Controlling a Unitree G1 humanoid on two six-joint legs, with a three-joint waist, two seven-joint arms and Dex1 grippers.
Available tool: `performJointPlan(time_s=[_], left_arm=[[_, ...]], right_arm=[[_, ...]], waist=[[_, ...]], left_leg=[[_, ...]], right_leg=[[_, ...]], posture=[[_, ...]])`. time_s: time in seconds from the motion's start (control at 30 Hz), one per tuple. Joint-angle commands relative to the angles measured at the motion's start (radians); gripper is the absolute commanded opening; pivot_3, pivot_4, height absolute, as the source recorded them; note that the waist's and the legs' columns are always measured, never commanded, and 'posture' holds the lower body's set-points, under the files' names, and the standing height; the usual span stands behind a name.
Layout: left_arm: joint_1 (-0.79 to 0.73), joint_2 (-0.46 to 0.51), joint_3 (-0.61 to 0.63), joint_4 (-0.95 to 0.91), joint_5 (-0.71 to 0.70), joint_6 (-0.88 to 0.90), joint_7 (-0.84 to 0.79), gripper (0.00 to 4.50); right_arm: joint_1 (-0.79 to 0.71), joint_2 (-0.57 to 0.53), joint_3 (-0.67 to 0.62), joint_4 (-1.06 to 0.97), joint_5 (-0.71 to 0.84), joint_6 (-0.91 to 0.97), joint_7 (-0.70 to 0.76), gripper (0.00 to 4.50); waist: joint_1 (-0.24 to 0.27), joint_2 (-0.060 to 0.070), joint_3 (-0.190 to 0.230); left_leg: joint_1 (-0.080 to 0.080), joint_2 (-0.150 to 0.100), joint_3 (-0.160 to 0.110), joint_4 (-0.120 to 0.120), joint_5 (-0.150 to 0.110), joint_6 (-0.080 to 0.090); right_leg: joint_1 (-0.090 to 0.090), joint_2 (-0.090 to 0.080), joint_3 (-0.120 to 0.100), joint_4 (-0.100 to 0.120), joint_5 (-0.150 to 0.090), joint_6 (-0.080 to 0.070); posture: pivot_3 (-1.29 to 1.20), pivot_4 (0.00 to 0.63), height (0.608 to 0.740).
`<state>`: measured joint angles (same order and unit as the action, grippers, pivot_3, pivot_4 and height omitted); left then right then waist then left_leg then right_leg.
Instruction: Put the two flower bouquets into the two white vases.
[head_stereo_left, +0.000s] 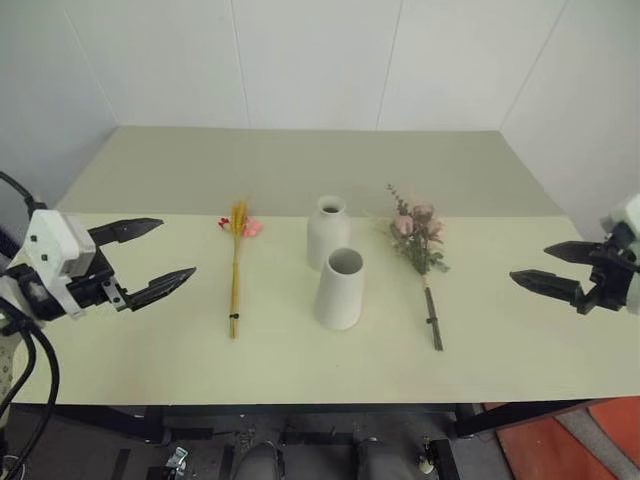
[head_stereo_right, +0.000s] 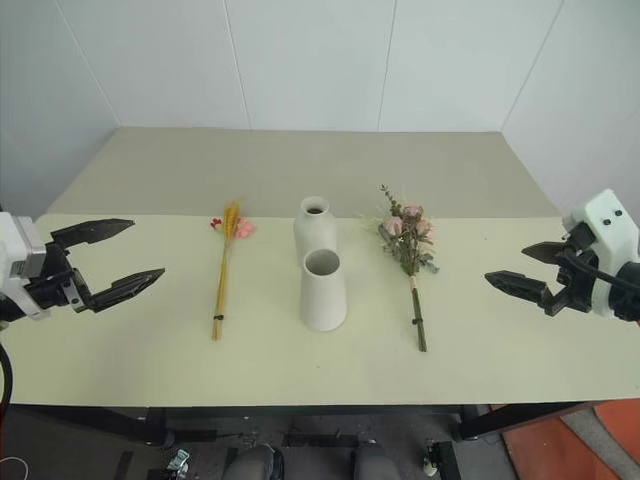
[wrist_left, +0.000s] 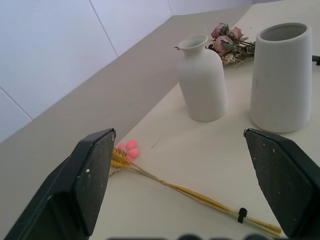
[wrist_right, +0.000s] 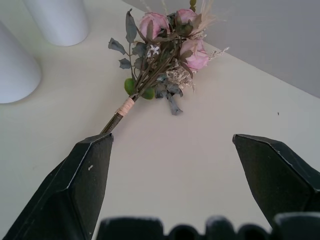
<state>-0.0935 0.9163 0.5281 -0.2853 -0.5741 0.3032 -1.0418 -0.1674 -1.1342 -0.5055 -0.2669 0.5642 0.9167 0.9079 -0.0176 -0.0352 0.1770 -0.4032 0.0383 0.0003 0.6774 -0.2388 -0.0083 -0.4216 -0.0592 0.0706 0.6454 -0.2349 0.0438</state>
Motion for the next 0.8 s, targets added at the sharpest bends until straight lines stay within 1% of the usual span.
performJointPlan(time_s=[0.03,0.3,0.37,0.47,0.6,0.7,0.8], left_arm=[[-0.021,0.023,0.010,0.003,-0.005,-0.017,-0.009,4.48],[-0.034,0.021,0.005,0.021,0.000,-0.026,-0.017,4.48],[-0.042,0.026,-0.014,0.022,0.011,-0.031,-0.021,4.48],[-0.047,0.035,-0.050,0.017,0.033,-0.043,-0.036,4.48],[-0.062,0.039,-0.073,0.015,0.012,-0.044,-0.068,4.48],[-0.074,0.043,-0.091,0.018,0.016,-0.048,-0.085,4.48],[-0.095,0.043,-0.130,0.034,0.041,-0.070,-0.096,4.48]], right_arm=[[-0.005,-0.008,-0.052,-0.022,0.013,0.016,-0.016,4.50],[-0.025,-0.006,-0.038,-0.029,0.030,0.054,-0.048,4.50],[-0.091,0.015,0.018,-0.027,0.050,0.125,-0.106,4.50],[-0.238,0.097,0.122,-0.016,0.069,0.264,-0.228,4.50],[-0.403,0.267,0.229,0.016,0.046,0.430,-0.378,4.50],[-0.445,0.321,0.289,0.022,0.027,0.469,-0.416,4.50],[-0.530,0.393,0.342,0.094,-0.006,0.495,-0.472,4.50]], waist=[[0.000,0.000,0.000],[0.000,0.000,0.000],[-0.002,0.000,0.000],[-0.013,0.000,0.000],[-0.024,0.000,0.000],[-0.025,0.000,0.000],[-0.022,0.000,0.000]], left_leg=[[0.000,0.000,0.000,0.000,0.000,0.000],[0.000,0.000,0.000,0.000,0.000,0.000],[0.000,0.000,0.000,0.000,0.000,0.000],[0.001,0.000,0.000,0.000,0.000,0.000],[0.000,0.001,0.000,0.000,0.000,0.000],[-0.002,0.000,0.000,-0.001,0.000,0.000],[-0.004,0.000,-0.001,-0.002,0.000,0.000]], right_leg=[[0.000,0.000,0.000,0.000,0.000,0.000],[0.000,0.000,0.000,0.000,0.000,0.000],[0.000,0.000,0.000,0.000,0.000,0.000],[0.001,0.000,0.001,0.000,0.000,0.000],[-0.001,0.001,0.001,0.000,0.000,-0.001],[-0.003,0.001,0.001,0.000,0.000,-0.001],[-0.003,0.000,0.000,0.000,0.000,0.000]], posture=[[0.00,0.150,0.740],[0.00,0.150,0.740],[0.00,0.150,0.740],[0.00,0.150,0.740],[0.00,0.150,0.740],[0.00,0.150,0.740],[0.00,0.150,0.740]])
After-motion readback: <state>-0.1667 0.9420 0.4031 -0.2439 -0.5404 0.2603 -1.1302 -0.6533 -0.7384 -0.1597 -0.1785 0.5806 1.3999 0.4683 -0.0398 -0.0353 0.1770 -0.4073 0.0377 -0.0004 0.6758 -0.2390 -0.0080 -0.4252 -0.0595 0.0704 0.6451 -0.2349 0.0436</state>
